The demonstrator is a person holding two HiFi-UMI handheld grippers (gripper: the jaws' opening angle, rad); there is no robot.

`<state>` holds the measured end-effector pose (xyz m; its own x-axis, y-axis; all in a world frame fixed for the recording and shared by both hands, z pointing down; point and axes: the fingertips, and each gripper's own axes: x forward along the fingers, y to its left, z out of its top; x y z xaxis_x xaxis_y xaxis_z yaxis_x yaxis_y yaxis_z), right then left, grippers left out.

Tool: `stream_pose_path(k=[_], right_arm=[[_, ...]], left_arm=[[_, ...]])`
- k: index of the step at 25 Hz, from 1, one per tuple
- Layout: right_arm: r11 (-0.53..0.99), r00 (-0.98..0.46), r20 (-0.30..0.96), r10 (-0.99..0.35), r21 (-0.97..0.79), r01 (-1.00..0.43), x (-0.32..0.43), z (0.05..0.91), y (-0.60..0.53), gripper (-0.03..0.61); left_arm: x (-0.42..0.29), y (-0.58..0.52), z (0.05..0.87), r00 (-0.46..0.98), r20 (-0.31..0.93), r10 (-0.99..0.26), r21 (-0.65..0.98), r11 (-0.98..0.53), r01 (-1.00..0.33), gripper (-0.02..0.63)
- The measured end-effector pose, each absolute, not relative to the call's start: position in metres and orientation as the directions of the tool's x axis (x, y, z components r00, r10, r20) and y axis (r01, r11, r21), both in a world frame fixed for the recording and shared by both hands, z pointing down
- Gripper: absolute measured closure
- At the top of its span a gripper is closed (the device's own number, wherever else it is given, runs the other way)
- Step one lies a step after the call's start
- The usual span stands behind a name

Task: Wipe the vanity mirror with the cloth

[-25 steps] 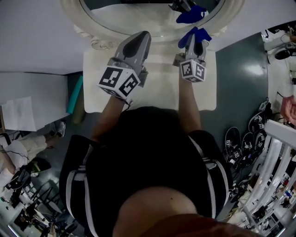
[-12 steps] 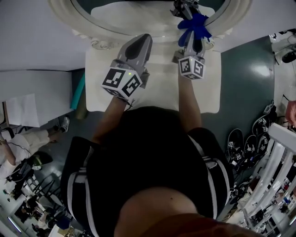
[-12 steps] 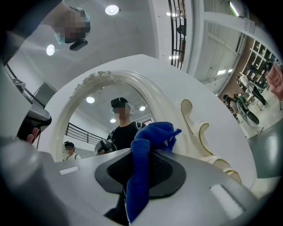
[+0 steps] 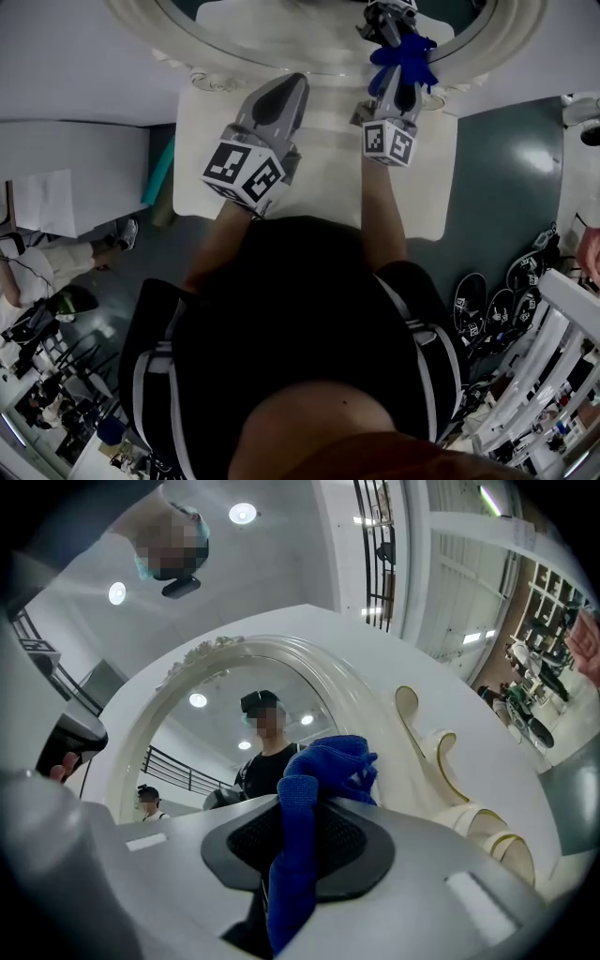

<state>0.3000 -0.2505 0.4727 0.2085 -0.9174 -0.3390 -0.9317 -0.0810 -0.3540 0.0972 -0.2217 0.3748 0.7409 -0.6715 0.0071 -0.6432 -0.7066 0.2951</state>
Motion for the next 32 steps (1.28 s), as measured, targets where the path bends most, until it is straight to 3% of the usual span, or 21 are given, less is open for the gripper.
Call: stream_pose_path(k=[9, 14, 32], right_arm=[[-0.057, 0.208, -0.373, -0.904, -0.378, -0.924, 0.299, 0.47, -0.254, 0.503], [0.02, 0.101, -0.418, -0.903, -0.275, -0.961, 0.279, 0.454, -0.256, 0.503], [0.14, -0.045, -0.464, -0.885, -0.172, -0.975, 0.217, 0.422, -0.271, 0.503]], left_arm=[[0.09, -0.219, 0.379, 0.731, 0.013, -0.682, 0.307, -0.693, -0.652, 0.603], [0.083, -0.214, 0.37, 0.723, -0.009, -0.691, 0.307, -0.69, -0.655, 0.601], [0.028, -0.213, 0.357, 0.657, -0.054, -0.752, 0.356, -0.629, -0.691, 0.603]])
